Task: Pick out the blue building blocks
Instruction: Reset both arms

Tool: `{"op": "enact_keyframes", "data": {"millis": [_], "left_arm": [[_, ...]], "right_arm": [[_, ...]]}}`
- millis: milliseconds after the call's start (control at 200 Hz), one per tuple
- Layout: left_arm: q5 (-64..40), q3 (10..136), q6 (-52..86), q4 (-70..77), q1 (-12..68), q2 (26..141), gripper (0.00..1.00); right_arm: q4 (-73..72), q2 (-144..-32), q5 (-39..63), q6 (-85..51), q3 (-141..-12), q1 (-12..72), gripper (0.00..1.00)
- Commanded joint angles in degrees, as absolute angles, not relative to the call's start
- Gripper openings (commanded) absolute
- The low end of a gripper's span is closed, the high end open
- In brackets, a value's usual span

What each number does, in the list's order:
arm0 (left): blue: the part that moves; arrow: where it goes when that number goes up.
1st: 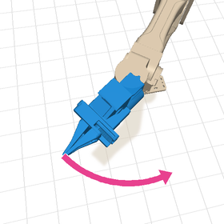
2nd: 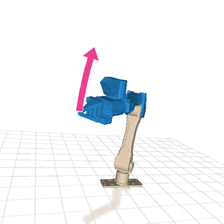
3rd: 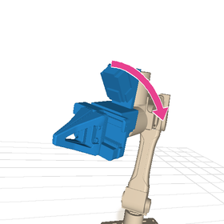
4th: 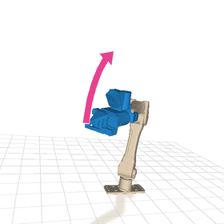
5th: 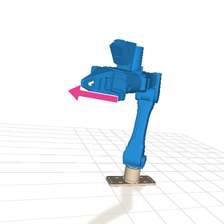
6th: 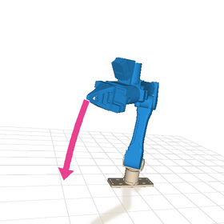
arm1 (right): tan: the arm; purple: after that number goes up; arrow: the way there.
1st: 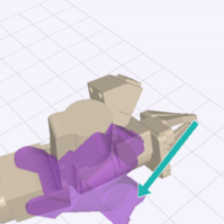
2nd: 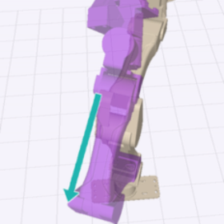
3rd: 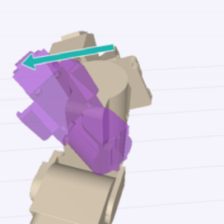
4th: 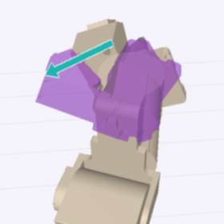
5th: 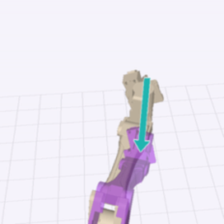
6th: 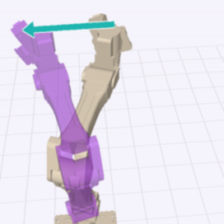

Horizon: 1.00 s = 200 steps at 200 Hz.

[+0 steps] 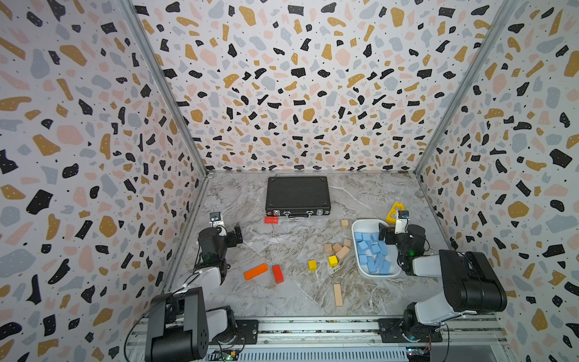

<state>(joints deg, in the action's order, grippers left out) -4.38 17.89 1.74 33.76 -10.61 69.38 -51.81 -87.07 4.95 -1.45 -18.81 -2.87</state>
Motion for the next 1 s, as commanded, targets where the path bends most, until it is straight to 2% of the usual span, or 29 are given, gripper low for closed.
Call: {"op": "enact_keyframes", "data": {"millis": [0, 190, 315, 400, 476, 576, 646, 751, 996], "left_arm": [[-3.51, 20.09, 2.81, 34.18, -10.9, 70.6, 1.0], [-7.57, 19.71, 4.8, 33.4, -10.9, 69.65, 1.0], [-6.5, 18.6, 5.7, 39.86, -7.01, 72.26, 1.0], [-0.59, 16.31, 2.15, 48.24, -1.67, 77.97, 1.0], [4.92, 13.05, 0.66, 64.47, 1.17, 85.18, 1.0], [12.44, 19.18, 4.58, 44.49, 1.58, 80.54, 1.0], [15.54, 17.55, 2.32, 53.13, 3.43, 83.58, 1.0], [15.24, 18.19, 3.1, 48.9, 3.43, 81.63, 1.0], [15.22, 17.4, 2.97, 51.42, 3.43, 82.27, 1.0]], "right_arm": [[-51.49, -86.84, 5.36, -1.14, -19.75, -2.64, 1.0], [-51.5, -86.92, 5.27, -1.14, -19.78, -2.64, 1.0], [-51.5, -86.9, 5.33, -1.14, -19.76, -2.64, 1.0], [-51.51, -86.9, 5.35, -1.14, -19.78, -2.64, 1.0], [-51.5, -86.84, 5.29, -1.15, -19.71, -2.64, 1.0], [-51.5, -86.92, 5.3, -1.17, -19.77, -2.64, 1.0], [-51.42, -86.92, 5.27, -1.14, -19.77, -2.64, 1.0], [-51.42, -86.88, 5.26, -1.14, -19.73, -2.64, 1.0], [-51.53, -86.84, 5.16, -1.14, -19.66, -2.64, 1.0]]}}
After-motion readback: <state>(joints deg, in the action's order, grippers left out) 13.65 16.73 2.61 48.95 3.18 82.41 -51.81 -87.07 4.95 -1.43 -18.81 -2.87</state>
